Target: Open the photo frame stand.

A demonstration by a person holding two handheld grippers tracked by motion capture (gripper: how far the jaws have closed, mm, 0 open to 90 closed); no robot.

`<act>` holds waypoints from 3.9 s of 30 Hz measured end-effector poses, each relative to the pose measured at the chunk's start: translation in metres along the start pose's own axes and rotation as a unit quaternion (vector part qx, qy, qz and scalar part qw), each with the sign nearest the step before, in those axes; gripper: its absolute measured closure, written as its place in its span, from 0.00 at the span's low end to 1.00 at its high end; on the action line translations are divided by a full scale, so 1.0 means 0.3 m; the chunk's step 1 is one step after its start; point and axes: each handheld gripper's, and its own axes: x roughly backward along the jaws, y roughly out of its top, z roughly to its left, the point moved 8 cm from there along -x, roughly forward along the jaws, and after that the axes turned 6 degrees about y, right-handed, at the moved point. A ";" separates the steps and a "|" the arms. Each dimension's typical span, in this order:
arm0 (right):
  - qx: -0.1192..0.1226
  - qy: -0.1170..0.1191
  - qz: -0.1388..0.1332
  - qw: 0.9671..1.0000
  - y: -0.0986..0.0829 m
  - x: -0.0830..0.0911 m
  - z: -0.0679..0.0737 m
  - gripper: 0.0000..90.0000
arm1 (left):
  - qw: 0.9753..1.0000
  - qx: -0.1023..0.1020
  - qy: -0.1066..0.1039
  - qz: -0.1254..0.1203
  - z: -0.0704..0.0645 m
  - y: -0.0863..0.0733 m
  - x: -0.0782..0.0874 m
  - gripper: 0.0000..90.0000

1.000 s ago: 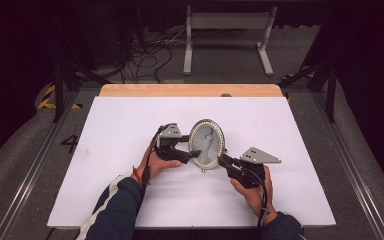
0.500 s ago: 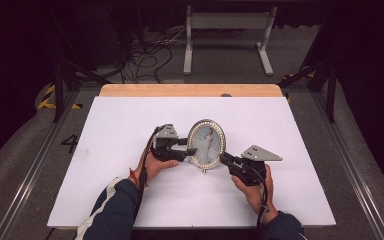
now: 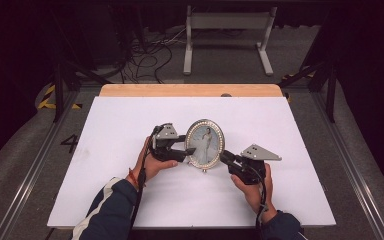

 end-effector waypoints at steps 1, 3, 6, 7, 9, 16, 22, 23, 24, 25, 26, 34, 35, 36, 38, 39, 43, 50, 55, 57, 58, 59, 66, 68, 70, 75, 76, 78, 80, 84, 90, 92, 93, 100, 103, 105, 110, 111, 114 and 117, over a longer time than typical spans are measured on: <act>-0.001 -0.004 -0.006 1.000 0.003 0.005 -0.002 0.87 | 1.000 0.002 0.000 -0.003 0.006 0.002 0.000 0.46; -0.006 -0.004 -0.012 1.000 0.005 0.010 -0.004 0.90 | 1.000 0.001 -0.003 -0.005 0.013 0.002 -0.001 0.51; -0.004 0.001 -0.008 1.000 0.003 0.002 0.003 0.93 | 1.000 0.003 -0.011 -0.003 0.011 -0.001 -0.005 0.61; -0.002 0.001 -0.009 1.000 0.003 -0.001 0.004 0.93 | 1.000 0.001 -0.004 -0.002 0.012 -0.001 -0.006 0.63; 0.001 -0.001 -0.011 1.000 0.004 -0.005 0.005 0.94 | 1.000 0.004 -0.001 0.000 0.018 -0.004 -0.003 0.68; 0.001 -0.007 -0.012 1.000 0.009 -0.009 -0.007 0.94 | 1.000 -0.003 0.010 0.010 0.012 -0.011 0.008 0.73; -0.015 -0.006 -0.017 1.000 0.013 -0.018 -0.029 0.94 | 1.000 -0.002 0.016 0.011 0.003 -0.021 0.022 0.74; -0.013 -0.007 -0.016 1.000 0.015 -0.020 -0.029 0.94 | 1.000 -0.002 0.016 0.011 0.003 -0.021 0.022 0.74; -0.013 -0.007 -0.016 1.000 0.015 -0.020 -0.029 0.94 | 1.000 0.001 0.017 0.011 0.000 -0.024 0.025 0.74; -0.011 -0.008 -0.014 1.000 0.016 -0.022 -0.032 0.94 | 1.000 -0.001 0.019 0.011 0.000 -0.025 0.028 0.74; -0.011 -0.008 -0.014 1.000 0.016 -0.024 -0.035 0.94 | 1.000 0.000 0.019 0.011 -0.005 -0.027 0.030 0.74; -0.011 -0.008 -0.013 1.000 0.022 -0.044 -0.046 0.93 | 0.999 -0.001 0.033 0.018 -0.021 -0.043 0.048 0.74; -0.012 -0.007 -0.012 1.000 0.022 -0.045 -0.047 0.93 | 0.999 0.002 0.034 0.018 -0.022 -0.045 0.050 0.74; -0.012 -0.005 -0.012 1.000 0.022 -0.046 -0.047 0.93 | 0.999 0.004 0.032 0.017 -0.024 -0.047 0.052 0.74; -0.010 -0.003 -0.013 1.000 0.024 -0.048 -0.046 0.93 | 0.999 0.007 0.034 0.017 -0.024 -0.051 0.053 0.74; -0.008 -0.003 -0.013 1.000 0.026 -0.049 -0.045 0.93 | 0.999 0.006 0.034 0.016 -0.022 -0.053 0.054 0.74; -0.004 -0.002 -0.013 1.000 0.030 -0.053 -0.041 0.93 | 0.999 0.006 0.040 0.014 -0.024 -0.059 0.057 0.74; 0.000 -0.001 -0.011 1.000 0.032 -0.055 -0.039 0.93 | 0.999 0.004 0.042 0.013 -0.026 -0.066 0.061 0.74; 0.008 -0.002 -0.008 1.000 0.036 -0.057 -0.037 0.92 | 0.999 -0.003 0.047 0.022 -0.033 -0.080 0.061 0.74; 0.009 -0.003 -0.008 1.000 0.036 -0.057 -0.038 0.92 | 0.999 -0.001 0.045 0.019 -0.033 -0.080 0.061 0.74; 0.008 -0.003 -0.008 1.000 0.035 -0.057 -0.038 0.92 | 0.999 -0.002 0.044 0.017 -0.032 -0.081 0.060 0.74; 0.007 -0.002 -0.009 1.000 0.035 -0.056 -0.038 0.92 | 0.999 -0.002 0.043 0.014 -0.031 -0.081 0.060 0.74; 0.011 -0.001 -0.009 1.000 0.034 -0.056 -0.039 0.92 | 0.999 0.002 0.040 0.010 -0.032 -0.085 0.060 0.75; 0.013 -0.001 -0.008 1.000 0.034 -0.055 -0.039 0.93 | 0.999 0.000 0.043 0.010 -0.036 -0.086 0.062 0.75; 0.013 0.000 -0.008 1.000 0.034 -0.055 -0.038 0.93 | 0.999 -0.003 0.045 0.011 -0.039 -0.087 0.064 0.75; 0.016 0.000 -0.008 1.000 0.036 -0.055 -0.036 0.93 | 0.999 -0.006 0.046 0.012 -0.040 -0.091 0.068 0.76; 0.018 0.000 -0.008 1.000 0.036 -0.055 -0.036 0.93 | 0.999 -0.003 0.046 0.011 -0.041 -0.091 0.068 0.76; 0.022 0.000 -0.008 1.000 0.037 -0.055 -0.036 0.93 | 0.999 -0.010 0.049 0.010 -0.040 -0.093 0.071 0.76; 0.027 0.000 -0.007 1.000 0.037 -0.054 -0.034 0.93 | 0.999 -0.012 0.051 0.009 -0.042 -0.094 0.073 0.76; 0.033 0.000 -0.006 0.999 0.036 -0.052 -0.033 0.93 | 0.999 -0.015 0.050 0.011 -0.045 -0.097 0.077 0.76; 0.052 -0.012 0.009 0.999 0.030 -0.053 -0.038 0.87 | 0.998 -0.021 0.050 0.012 -0.046 -0.098 0.081 0.77; 0.070 -0.017 0.012 0.997 0.025 -0.053 -0.034 0.88 | 0.998 -0.023 0.051 0.012 -0.046 -0.097 0.082 0.76; 0.074 -0.020 0.012 0.997 0.024 -0.052 -0.032 0.89 | 0.998 -0.024 0.051 0.011 -0.046 -0.096 0.082 0.76; 0.084 -0.020 0.018 0.996 0.027 -0.050 -0.035 0.87 | 0.998 -0.030 0.052 0.003 -0.041 -0.088 0.090 0.76; 0.089 -0.018 0.019 0.996 0.029 -0.049 -0.036 0.88 | 0.998 -0.035 0.055 0.002 -0.043 -0.086 0.094 0.75; 0.098 -0.010 0.024 0.995 0.029 -0.049 -0.031 0.88 | 0.998 -0.039 0.057 0.004 -0.043 -0.085 0.094 0.74; 0.108 -0.012 0.027 0.994 0.034 -0.041 -0.029 0.87 | 0.997 -0.044 0.062 0.003 -0.045 -0.081 0.102 0.72; 0.109 -0.013 0.026 0.994 0.035 -0.040 -0.030 0.86 | 0.997 -0.048 0.063 0.003 -0.047 -0.079 0.105 0.71; 0.119 -0.011 0.030 0.992 0.039 -0.036 -0.030 0.84 | 0.997 -0.050 0.062 0.001 -0.048 -0.074 0.113 0.69; 0.130 -0.008 0.036 0.991 0.042 -0.039 -0.024 0.82 | 0.996 -0.054 0.064 0.001 -0.045 -0.072 0.118 0.67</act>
